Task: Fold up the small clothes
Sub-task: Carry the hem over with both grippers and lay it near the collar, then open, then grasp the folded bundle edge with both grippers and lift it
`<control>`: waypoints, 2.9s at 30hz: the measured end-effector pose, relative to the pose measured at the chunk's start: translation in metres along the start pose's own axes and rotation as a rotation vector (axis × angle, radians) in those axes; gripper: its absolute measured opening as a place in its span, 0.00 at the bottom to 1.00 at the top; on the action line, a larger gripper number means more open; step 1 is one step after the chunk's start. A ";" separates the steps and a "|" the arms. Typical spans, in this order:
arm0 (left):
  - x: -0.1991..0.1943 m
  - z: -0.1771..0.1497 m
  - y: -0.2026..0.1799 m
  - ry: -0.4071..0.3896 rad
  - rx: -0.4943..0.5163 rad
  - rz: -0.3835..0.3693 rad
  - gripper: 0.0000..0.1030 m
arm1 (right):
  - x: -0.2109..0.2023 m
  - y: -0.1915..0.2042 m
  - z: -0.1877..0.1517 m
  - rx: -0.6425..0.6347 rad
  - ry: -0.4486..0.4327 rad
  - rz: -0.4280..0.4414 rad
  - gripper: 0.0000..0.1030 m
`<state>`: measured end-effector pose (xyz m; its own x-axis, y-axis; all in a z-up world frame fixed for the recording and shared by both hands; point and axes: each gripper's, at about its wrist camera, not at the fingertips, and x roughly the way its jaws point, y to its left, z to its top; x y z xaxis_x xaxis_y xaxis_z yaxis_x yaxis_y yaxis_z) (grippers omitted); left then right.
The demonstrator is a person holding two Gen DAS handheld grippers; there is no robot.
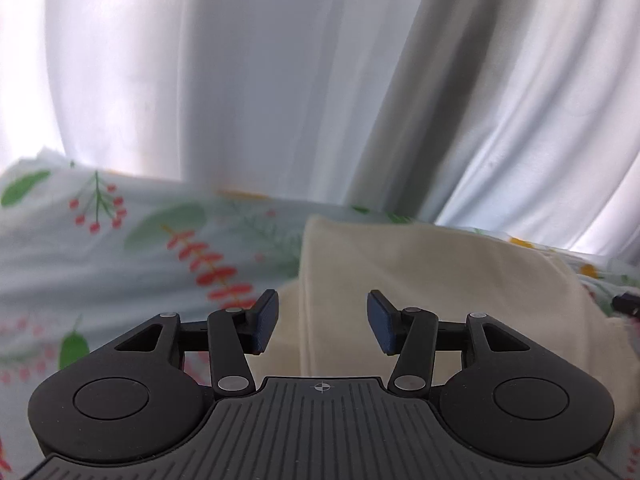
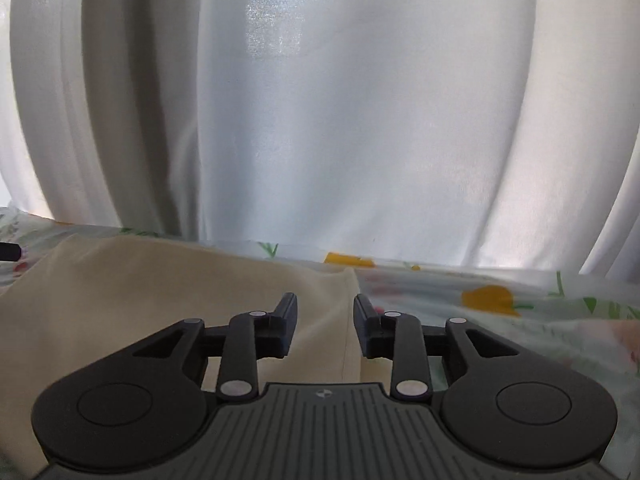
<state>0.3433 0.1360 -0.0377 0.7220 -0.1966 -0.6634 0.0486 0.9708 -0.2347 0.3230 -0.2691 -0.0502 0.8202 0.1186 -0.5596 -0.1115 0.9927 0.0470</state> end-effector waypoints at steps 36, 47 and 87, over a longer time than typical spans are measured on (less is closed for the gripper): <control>-0.054 -0.069 0.051 0.148 -0.261 -0.054 0.55 | -0.086 0.005 -0.066 -0.014 0.048 -0.120 0.05; -0.025 -0.059 0.060 0.175 -0.412 -0.185 0.59 | -0.035 0.130 -0.057 -0.073 0.082 0.185 0.06; -0.036 -0.028 -0.119 0.185 -0.023 -0.436 0.46 | -0.066 0.037 -0.074 0.155 0.034 -0.019 0.06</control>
<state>0.2923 0.0237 -0.0057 0.5021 -0.6085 -0.6145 0.3028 0.7893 -0.5342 0.2228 -0.2416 -0.0726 0.8016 0.1019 -0.5891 -0.0063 0.9868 0.1621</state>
